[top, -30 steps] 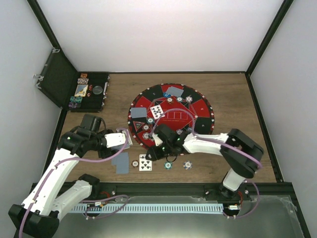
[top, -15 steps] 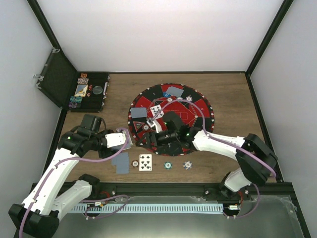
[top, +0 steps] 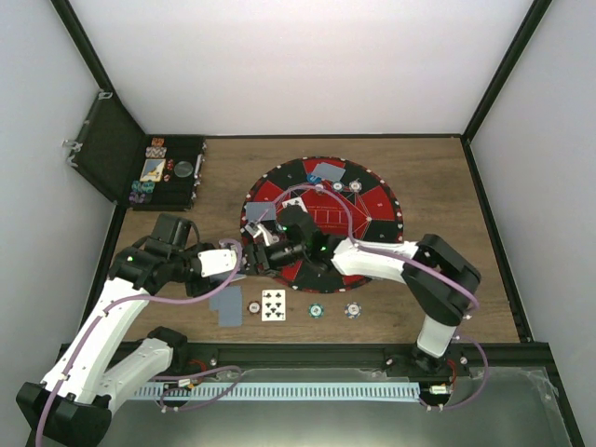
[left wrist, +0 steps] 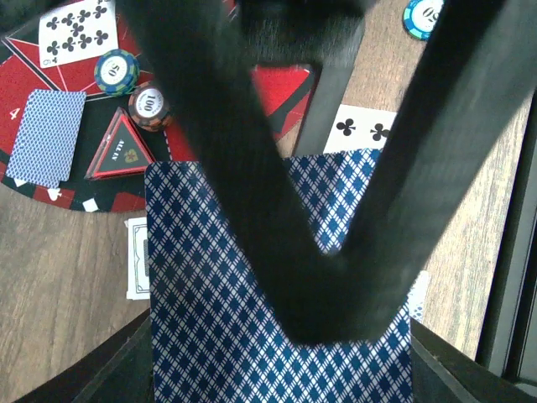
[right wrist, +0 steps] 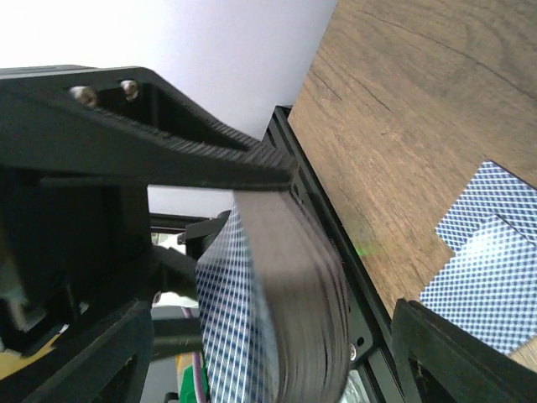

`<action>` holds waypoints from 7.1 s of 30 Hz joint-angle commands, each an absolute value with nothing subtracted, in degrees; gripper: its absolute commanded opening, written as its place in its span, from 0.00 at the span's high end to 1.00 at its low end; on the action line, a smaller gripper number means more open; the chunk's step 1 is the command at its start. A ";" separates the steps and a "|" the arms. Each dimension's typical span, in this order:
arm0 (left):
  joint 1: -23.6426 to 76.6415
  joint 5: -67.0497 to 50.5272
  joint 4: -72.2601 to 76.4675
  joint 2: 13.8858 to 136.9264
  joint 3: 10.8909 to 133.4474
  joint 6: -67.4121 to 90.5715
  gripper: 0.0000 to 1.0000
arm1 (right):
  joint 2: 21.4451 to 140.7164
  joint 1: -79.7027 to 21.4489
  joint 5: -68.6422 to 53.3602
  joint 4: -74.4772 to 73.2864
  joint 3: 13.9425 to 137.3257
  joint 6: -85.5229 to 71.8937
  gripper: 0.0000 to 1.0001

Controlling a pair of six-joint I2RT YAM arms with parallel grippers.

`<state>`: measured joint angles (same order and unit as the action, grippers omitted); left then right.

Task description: Distribute texas hold em gaming equipment

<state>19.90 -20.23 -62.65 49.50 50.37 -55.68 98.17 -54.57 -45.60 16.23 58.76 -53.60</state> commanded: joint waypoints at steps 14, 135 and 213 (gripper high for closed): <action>19.76 -21.18 -61.85 49.46 50.65 -56.13 0.96 | 106.74 -54.72 -49.62 20.17 63.69 -56.71 0.30; 19.77 -19.94 -62.57 49.20 52.04 -54.77 0.96 | 87.02 -46.22 -44.27 2.82 61.46 -47.28 0.07; 19.73 -19.51 -62.75 49.67 52.30 -54.76 0.96 | 98.82 -49.67 -45.60 25.00 53.20 -61.87 0.66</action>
